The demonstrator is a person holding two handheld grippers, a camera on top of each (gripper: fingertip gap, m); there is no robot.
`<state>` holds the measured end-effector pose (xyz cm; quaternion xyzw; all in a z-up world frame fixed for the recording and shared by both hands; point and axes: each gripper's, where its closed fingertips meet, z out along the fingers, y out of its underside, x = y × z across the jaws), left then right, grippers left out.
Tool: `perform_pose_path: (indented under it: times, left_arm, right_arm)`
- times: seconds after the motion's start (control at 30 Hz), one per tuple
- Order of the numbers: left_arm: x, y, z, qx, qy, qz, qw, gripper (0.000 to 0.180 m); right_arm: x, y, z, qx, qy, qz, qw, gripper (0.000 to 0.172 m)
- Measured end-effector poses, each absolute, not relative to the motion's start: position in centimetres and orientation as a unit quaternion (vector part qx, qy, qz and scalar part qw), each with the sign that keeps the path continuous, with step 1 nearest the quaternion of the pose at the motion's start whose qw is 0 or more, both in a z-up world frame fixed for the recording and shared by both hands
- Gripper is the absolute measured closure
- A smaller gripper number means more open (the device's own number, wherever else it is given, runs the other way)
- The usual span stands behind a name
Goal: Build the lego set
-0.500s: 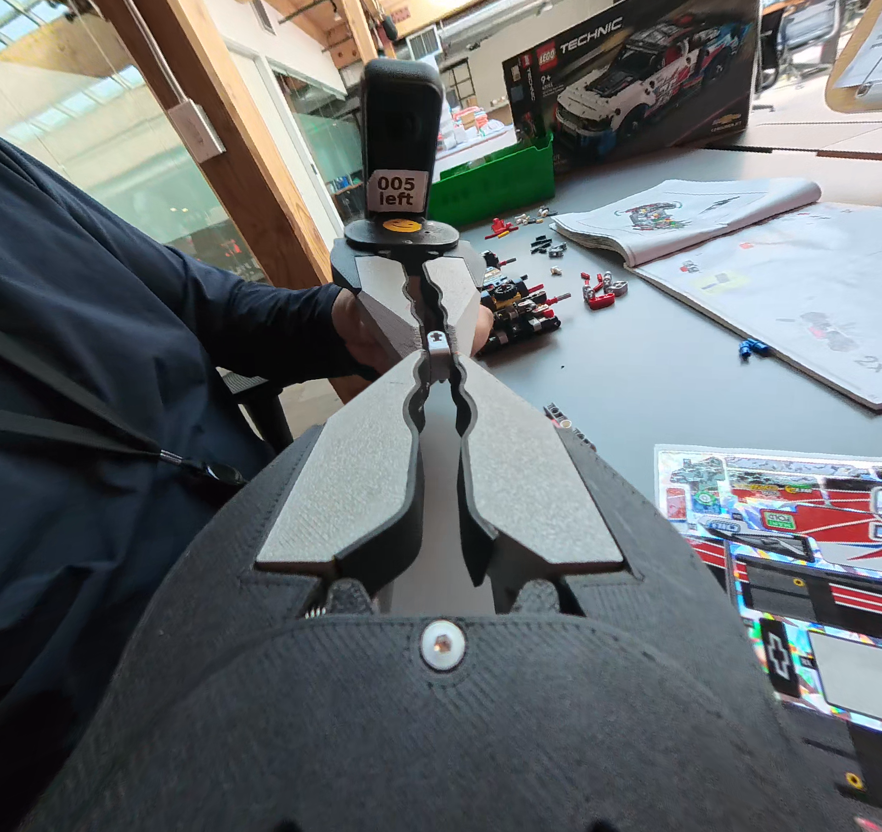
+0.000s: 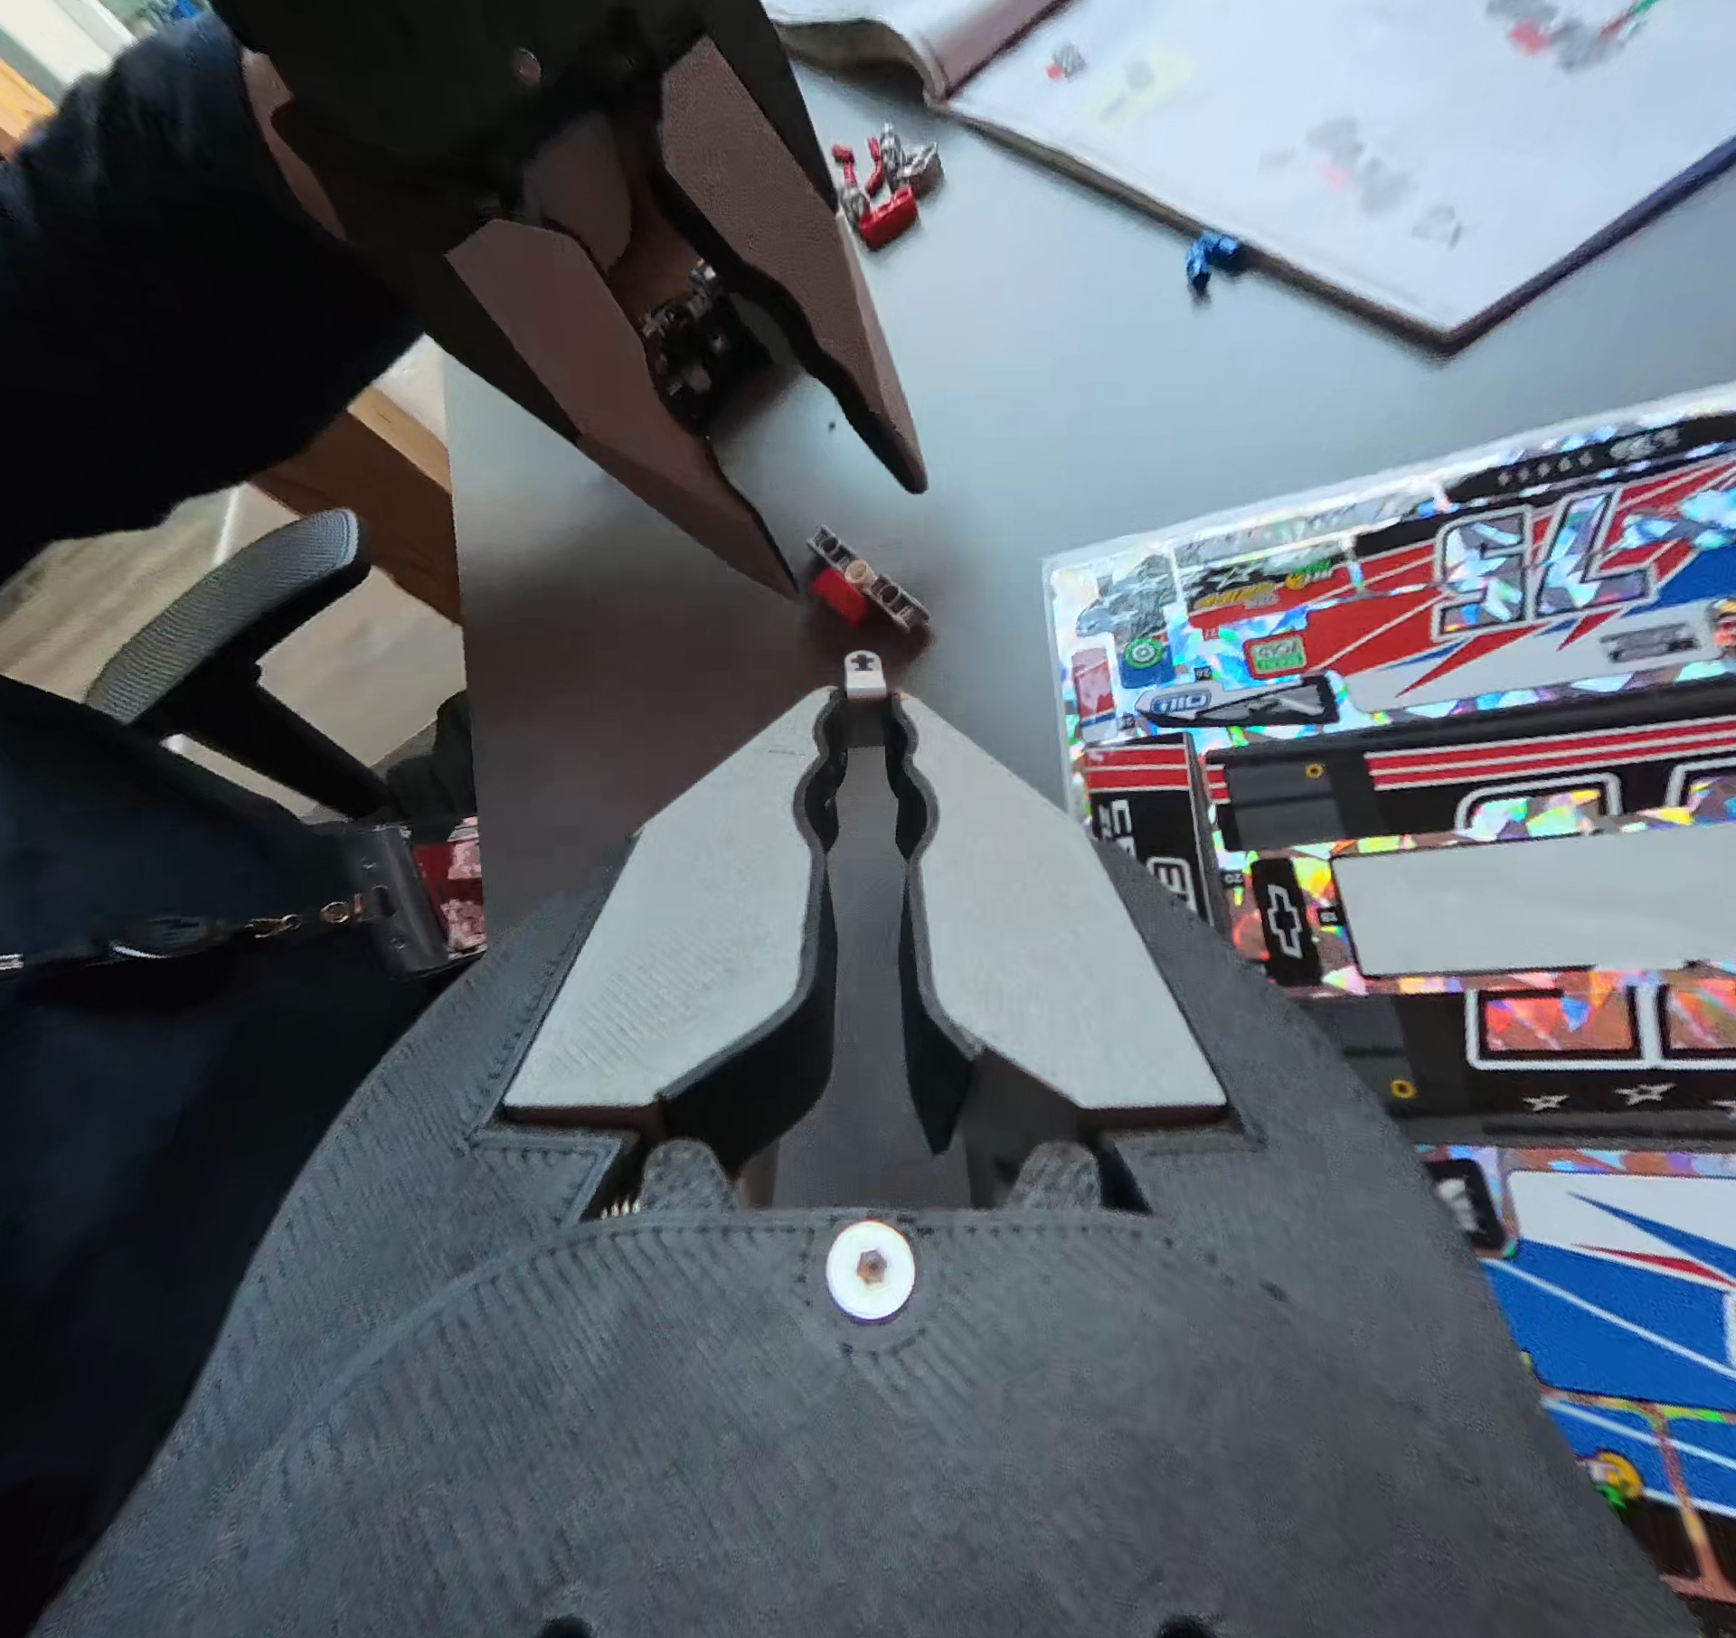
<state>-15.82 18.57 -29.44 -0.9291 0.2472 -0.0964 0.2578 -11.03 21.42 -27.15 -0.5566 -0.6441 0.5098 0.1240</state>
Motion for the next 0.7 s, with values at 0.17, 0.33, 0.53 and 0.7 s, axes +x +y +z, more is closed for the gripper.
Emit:
perform_pose_path:
  times: [0.17,0.33,0.53,0.7]
  left_arm:
    - [-15.3,18.3,-30.9,-0.935,0.279,-0.051,0.212,0.149]
    - [-14.8,18.6,-30.9,-0.921,0.326,0.01,0.214,0.167]
    - [-13.4,18.5,-30.8,-0.901,0.34,0.035,0.268,0.167]
    - [-13.2,18.1,-30.8,-0.907,0.339,0.016,0.248,0.168]
  right_arm:
    - [-11.1,21.6,-28.4,-0.599,-0.619,0.503,0.07,0.167]
    - [-11.3,21.3,-29.1,-0.625,-0.586,0.517,0.001,0.167]
    - [-11.5,20.9,-29.6,-0.652,-0.544,0.525,-0.059,0.167]
    - [-12.1,19.7,-29.6,-0.655,-0.527,0.53,-0.11,0.167]
